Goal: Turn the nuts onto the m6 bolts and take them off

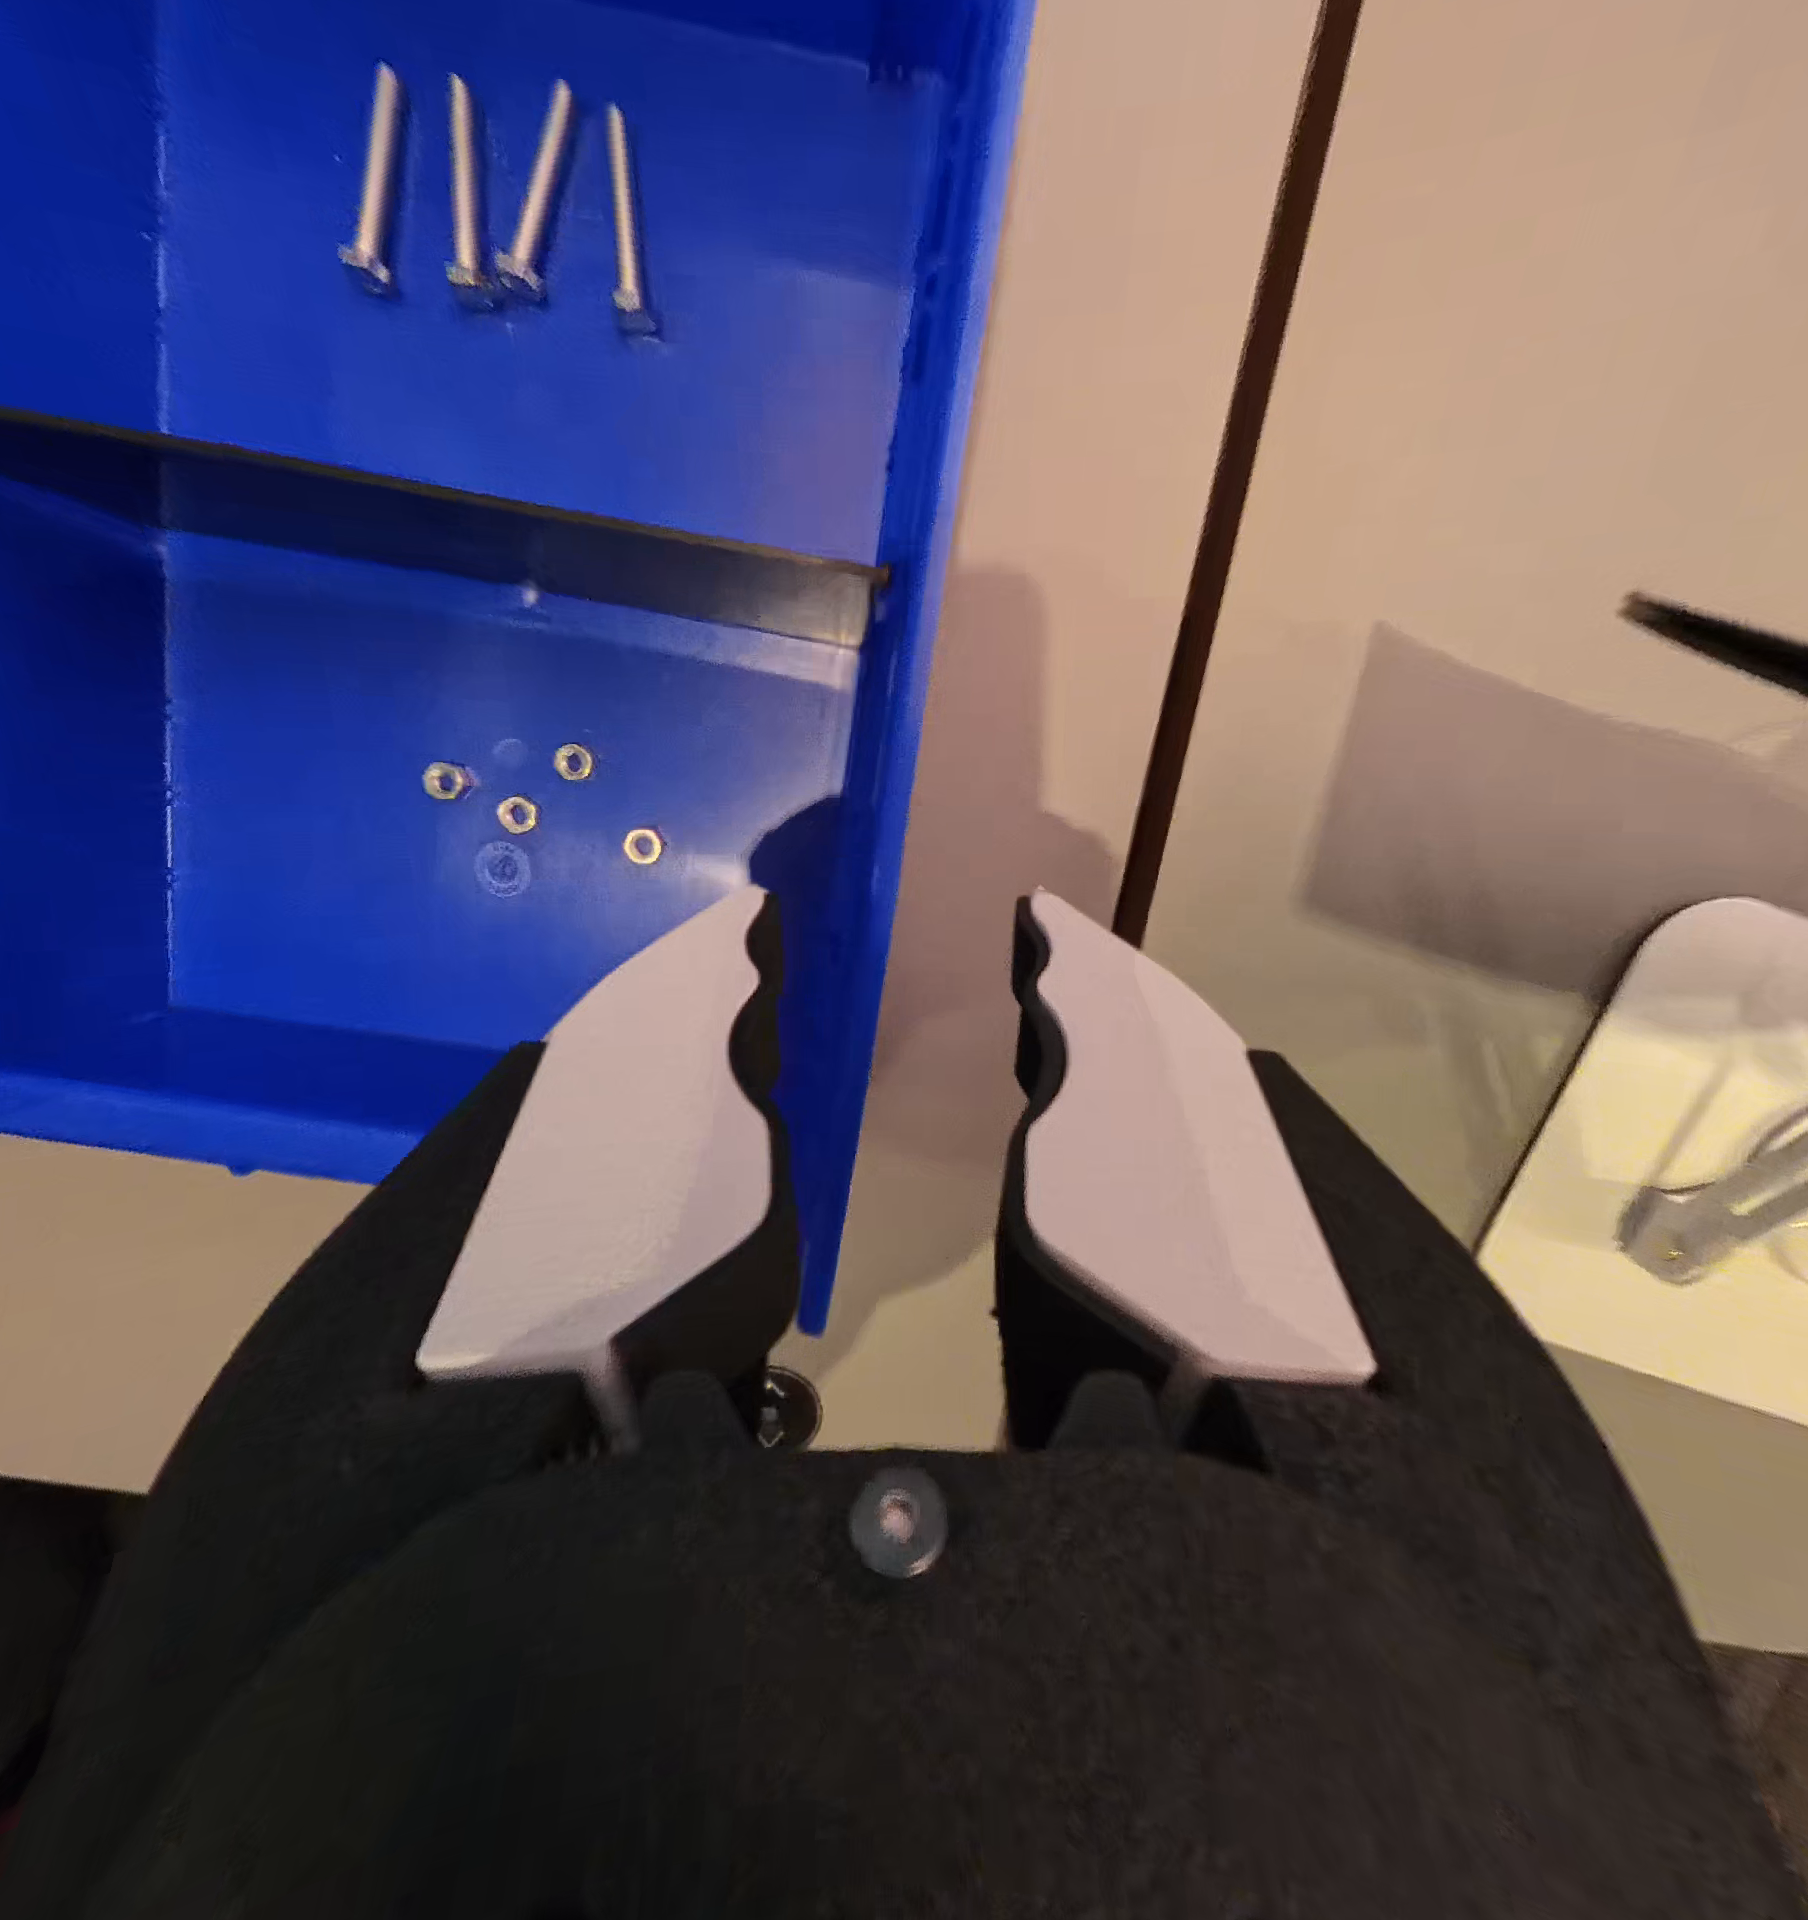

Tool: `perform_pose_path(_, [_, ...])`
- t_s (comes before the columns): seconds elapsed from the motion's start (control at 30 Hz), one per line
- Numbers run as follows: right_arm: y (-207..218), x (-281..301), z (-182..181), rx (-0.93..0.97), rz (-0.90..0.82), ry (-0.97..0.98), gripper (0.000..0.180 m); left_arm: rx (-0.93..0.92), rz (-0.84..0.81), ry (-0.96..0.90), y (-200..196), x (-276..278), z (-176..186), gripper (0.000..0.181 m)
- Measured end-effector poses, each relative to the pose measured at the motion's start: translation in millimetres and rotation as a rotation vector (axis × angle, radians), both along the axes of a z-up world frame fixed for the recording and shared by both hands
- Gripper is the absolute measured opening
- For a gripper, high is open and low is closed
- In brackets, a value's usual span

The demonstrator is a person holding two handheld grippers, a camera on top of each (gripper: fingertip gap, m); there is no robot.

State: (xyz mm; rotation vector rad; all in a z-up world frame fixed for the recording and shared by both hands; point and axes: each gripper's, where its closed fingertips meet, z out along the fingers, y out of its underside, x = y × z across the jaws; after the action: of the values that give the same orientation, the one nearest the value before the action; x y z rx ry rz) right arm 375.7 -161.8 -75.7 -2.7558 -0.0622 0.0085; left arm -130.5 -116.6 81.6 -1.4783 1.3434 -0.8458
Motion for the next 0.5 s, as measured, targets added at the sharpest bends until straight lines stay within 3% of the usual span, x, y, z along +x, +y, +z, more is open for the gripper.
perform_pose_path(0.07, [2.0, -0.5, -15.7, -0.068, -0.02, 0.015, 0.039, -0.001, 0.03, 0.004, 0.4, -6.7, 3.2, 0.029])
perform_pose_path(0.13, [4.0, -6.1, -28.8, -0.122, -0.026, 0.034, 0.025, 0.0, 0.078, 0.021, 2.6, -19.7, 2.4, 0.029])
perform_pose_path(0.17, [3.1, -8.8, -33.9, -0.151, -0.028, 0.038, 0.009, 0.003, 0.117, 0.038, 5.7, -30.3, 0.5, 0.029])
perform_pose_path(0.23, [3.0, -10.6, -36.0, -0.168, -0.058, 0.038, 0.006, 0.018, 0.242, 0.084, 18.0, -62.7, -4.6, 0.028])
perform_pose_path(0.37, [2.2, -12.7, -36.1, -0.165, -0.082, 0.077, 0.005, 0.055, 0.685, 0.257, 51.0, -189.1, -15.5, 0.016])
perform_pose_path(0.5, [2.1, -12.6, -36.0, -0.159, -0.088, 0.064, 0.005, 0.019, 1.165, 0.321, 50.0, -342.4, -22.0, 0.024])
